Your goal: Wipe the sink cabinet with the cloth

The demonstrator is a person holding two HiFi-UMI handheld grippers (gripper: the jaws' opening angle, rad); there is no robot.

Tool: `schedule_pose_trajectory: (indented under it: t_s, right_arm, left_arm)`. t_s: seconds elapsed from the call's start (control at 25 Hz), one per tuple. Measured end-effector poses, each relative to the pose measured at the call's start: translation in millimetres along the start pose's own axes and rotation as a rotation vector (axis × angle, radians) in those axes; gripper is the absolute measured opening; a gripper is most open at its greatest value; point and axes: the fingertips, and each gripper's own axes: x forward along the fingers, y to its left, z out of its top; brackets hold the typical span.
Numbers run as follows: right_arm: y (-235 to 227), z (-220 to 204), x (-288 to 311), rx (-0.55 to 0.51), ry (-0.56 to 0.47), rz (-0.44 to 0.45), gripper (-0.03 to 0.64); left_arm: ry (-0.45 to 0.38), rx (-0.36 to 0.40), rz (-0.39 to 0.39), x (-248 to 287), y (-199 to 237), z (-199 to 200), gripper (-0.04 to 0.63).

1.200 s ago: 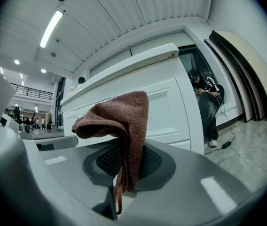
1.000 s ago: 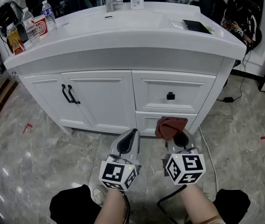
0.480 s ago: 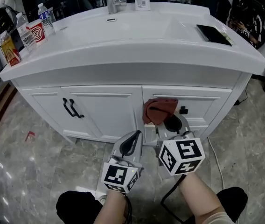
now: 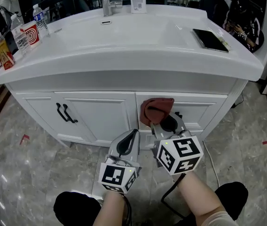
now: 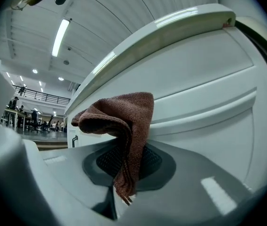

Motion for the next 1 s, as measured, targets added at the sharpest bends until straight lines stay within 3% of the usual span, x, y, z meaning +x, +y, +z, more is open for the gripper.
schedule_pose_trajectory:
  t_s: [0.28,0.6,1.0]
  right_arm:
    - [-42,7,-25,0.007,0.011,-0.073,0.081]
    - [-84,15,-56,0.056,0.005,-0.142,0.081]
    - [-152,32,-106,0.055,-0.017,-0.323,0.080]
  left_arm:
    - [0.001,0.018,-0.048,9,-30,4,0.000]
    - [0.008,-0.012,-0.072,13,-56,-3,0.000]
    - [0.022,-0.029,-0.144,21,-90,-12,0.000]
